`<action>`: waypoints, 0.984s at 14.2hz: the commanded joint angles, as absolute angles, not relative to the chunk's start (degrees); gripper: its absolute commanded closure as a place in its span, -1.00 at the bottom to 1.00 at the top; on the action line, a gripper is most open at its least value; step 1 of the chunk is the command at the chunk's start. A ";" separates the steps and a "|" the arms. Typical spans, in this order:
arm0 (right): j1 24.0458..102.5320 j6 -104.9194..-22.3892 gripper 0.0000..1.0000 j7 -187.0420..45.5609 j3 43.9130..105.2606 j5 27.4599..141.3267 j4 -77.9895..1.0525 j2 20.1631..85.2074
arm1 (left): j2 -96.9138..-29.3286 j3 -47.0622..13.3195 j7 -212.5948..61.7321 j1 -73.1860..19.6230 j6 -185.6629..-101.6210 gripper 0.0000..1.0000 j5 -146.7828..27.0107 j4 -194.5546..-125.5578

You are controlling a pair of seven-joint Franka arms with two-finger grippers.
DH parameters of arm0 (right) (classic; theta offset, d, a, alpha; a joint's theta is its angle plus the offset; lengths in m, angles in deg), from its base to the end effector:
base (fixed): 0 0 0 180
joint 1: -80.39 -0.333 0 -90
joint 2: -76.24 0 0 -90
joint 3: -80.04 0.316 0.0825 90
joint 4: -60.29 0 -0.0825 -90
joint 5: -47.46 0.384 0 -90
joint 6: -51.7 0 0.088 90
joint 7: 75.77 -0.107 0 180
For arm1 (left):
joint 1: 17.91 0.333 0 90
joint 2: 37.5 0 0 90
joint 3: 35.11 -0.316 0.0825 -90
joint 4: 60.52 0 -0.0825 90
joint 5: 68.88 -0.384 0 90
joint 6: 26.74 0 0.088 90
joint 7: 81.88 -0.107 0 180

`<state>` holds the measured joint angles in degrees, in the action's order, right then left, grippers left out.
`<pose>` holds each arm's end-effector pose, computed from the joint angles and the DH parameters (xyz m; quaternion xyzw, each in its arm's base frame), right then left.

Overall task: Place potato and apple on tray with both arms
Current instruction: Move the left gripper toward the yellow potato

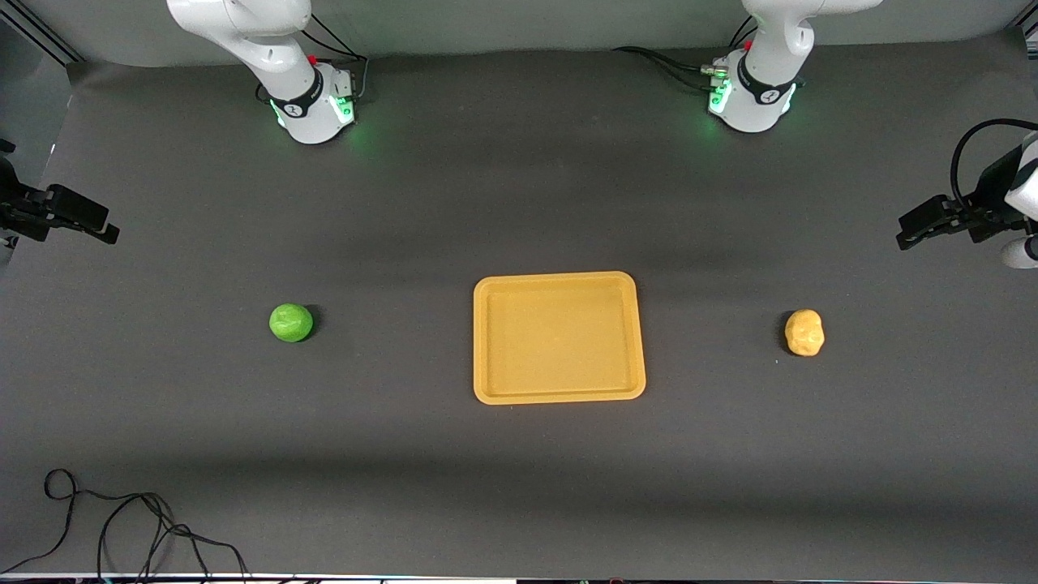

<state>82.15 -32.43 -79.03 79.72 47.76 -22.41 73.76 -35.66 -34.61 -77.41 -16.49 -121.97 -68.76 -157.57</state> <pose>0.5575 -0.0196 0.6510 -0.9989 0.0463 0.0092 0.0024 0.5502 0.0086 0.5918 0.9989 0.0471 0.0001 0.0009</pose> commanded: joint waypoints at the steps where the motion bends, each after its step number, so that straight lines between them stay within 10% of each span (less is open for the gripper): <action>1: 81.88 -31.97 -1.00 -78.50 79.60 47.99 -22.15 73.60 | -36.53 -35.28 -78.19 -16.77 -121.57 -1.00 -68.26 -156.41; 14: 80.21 -32.23 -1.00 -78.50 79.51 47.99 -22.50 72.72 | -44.18 -35.55 -78.19 -16.50 -138.53 -1.00 -68.26 -167.82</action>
